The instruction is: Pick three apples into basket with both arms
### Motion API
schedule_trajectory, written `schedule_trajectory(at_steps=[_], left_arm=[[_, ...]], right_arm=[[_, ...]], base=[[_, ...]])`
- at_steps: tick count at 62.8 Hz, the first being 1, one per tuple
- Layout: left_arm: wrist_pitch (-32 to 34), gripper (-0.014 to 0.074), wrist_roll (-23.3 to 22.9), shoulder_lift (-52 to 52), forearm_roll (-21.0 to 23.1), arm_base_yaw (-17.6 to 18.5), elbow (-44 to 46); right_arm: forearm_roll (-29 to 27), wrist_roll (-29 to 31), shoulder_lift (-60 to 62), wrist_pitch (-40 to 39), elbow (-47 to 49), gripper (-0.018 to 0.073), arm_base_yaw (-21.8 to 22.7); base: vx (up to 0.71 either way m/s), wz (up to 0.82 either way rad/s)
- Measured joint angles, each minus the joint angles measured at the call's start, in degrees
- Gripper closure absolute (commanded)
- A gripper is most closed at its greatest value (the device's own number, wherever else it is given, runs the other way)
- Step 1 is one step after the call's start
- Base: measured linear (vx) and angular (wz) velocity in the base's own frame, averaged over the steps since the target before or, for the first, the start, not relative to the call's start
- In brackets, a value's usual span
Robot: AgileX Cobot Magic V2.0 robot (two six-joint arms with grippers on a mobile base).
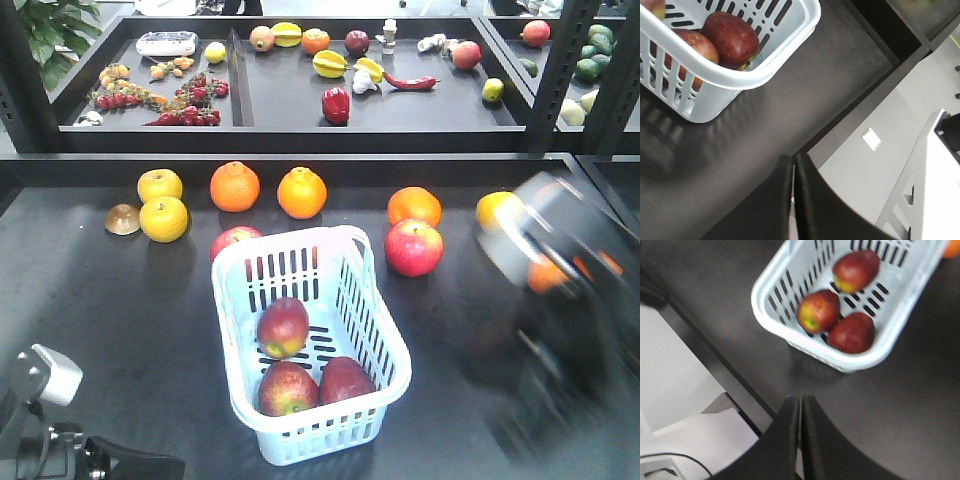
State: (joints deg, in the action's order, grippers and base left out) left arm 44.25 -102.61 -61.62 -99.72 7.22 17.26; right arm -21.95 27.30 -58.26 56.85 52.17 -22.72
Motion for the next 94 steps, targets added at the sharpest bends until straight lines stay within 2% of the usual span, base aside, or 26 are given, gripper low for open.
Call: schedule_trajectory(at_steps=[14, 26, 90, 94], left_arm=[[0.0, 0.0602, 0.0, 0.0, 0.0, 0.0, 0.0], [0.0, 0.0602, 0.0, 0.0, 0.0, 0.0, 0.0], [2.5, 0.0602, -0.1, 0.0, 0.5, 0.0, 0.0], [2.6, 0.0602, -0.8, 0.0, 1.5, 0.0, 0.0]], right_arm=[[6.5, -6.6, 18.5, -8.1, -16.4, 0.0564, 0.0], [10.1, -11.4, 26.5, -10.6, -24.7, 0.0564, 0.0], [10.6, -12.0, 29.6, -8.1, -25.4, 0.0564, 0.0], [10.6, -12.0, 29.6, -8.1, -25.4, 0.0564, 0.0]], base=[[0.00, 0.00], [0.00, 0.00], [0.00, 0.00], [0.00, 0.00]])
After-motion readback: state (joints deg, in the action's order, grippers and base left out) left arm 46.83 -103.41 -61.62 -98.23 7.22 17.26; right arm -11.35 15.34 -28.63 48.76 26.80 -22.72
